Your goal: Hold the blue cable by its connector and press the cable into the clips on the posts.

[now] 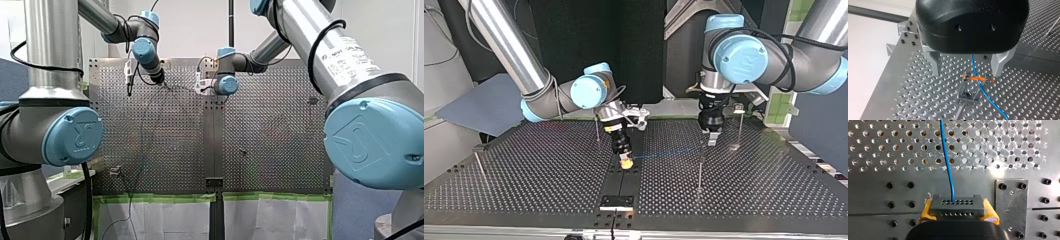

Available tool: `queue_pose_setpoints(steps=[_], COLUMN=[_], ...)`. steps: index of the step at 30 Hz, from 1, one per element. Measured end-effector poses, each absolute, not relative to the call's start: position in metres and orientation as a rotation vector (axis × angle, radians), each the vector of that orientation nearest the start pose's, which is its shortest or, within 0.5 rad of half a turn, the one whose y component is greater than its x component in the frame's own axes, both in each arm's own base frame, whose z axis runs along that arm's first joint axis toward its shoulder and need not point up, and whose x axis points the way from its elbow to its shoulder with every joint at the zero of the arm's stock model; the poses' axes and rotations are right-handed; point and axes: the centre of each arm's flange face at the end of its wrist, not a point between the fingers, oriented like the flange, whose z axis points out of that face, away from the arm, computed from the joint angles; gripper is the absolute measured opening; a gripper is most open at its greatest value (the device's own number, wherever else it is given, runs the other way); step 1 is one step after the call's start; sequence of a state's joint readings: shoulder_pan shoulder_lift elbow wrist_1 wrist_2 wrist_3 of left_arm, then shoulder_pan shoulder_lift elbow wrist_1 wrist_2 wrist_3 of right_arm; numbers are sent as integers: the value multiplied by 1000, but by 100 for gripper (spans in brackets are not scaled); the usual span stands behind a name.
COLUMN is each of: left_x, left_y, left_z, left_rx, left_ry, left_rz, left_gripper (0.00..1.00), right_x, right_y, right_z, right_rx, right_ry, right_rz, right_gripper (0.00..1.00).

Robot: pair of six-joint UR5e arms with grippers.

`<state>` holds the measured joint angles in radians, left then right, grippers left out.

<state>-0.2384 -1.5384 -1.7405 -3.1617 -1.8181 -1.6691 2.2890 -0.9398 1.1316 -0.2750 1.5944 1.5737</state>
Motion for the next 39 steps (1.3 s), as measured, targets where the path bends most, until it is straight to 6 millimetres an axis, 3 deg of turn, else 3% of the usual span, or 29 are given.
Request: queue_pose_setpoints(steps=[39], left_x=[418], left_y=[-218], left_z=[416], left_rx=[-80], left_ry=[1698], left_rz=[31], left_gripper=[100], right_x=[586], right_y=[-476], right_z=[339], right_rx=[1616], right_ry=[-770], right_rz=[1761], right_gripper=[0])
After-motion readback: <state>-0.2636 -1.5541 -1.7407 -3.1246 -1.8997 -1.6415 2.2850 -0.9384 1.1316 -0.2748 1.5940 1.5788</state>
